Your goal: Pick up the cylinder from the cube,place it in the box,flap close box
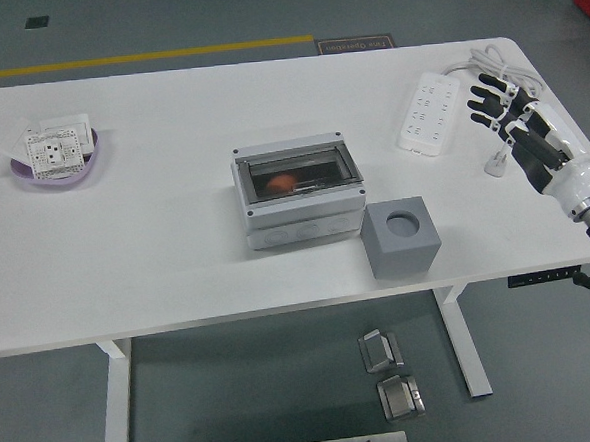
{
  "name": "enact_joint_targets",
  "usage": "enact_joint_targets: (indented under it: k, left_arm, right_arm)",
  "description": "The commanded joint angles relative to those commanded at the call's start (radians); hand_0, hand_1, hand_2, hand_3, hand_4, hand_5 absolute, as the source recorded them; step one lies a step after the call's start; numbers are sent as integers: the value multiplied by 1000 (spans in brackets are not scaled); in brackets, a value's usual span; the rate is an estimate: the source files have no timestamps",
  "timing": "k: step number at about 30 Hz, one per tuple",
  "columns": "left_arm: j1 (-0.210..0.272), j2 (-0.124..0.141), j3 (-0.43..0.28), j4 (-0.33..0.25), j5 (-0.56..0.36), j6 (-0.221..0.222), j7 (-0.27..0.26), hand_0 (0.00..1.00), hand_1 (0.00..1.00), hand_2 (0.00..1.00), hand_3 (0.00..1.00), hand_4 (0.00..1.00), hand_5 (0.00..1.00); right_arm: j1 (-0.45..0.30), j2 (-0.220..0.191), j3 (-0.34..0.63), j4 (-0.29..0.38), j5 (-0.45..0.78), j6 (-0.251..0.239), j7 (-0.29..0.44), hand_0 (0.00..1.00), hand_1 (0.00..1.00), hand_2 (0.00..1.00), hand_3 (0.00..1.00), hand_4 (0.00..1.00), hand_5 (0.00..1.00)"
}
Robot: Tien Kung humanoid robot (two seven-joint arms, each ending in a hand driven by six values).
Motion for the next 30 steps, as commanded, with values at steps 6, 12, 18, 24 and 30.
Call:
enact_joint_targets:
  k: [6, 12, 18, 24, 30]
  left_arm:
    - [-14, -9, -37, -3, 34, 0, 0, 690, 653, 541, 602, 623, 275]
    - [-28, -15, -41, -1, 42, 1, 0, 690, 654, 543, 603, 623, 273]
    - [-42, -16, -40, -1, 52, 1, 0, 689, 654, 544, 604, 625, 275]
    - [-57, -18, -52, -5, 71, 2, 0, 690, 653, 545, 604, 626, 277]
    - [-64, -16, -45, -4, 63, 1, 1, 690, 653, 544, 604, 627, 277]
  right_arm:
    - [10, -10, 10, 0, 2, -4, -7, 901, 843, 863, 900, 822, 540]
    - [8, -18, 26, -1, 1, -14, -4, 877, 819, 840, 893, 826, 562]
    - [4, -23, 39, 0, -1, -16, -7, 875, 818, 844, 907, 824, 564]
    - [-4, -26, 62, 5, -4, -23, -6, 876, 818, 846, 913, 825, 564]
    - [-7, -31, 83, 8, -15, -27, -5, 876, 818, 846, 910, 826, 567]
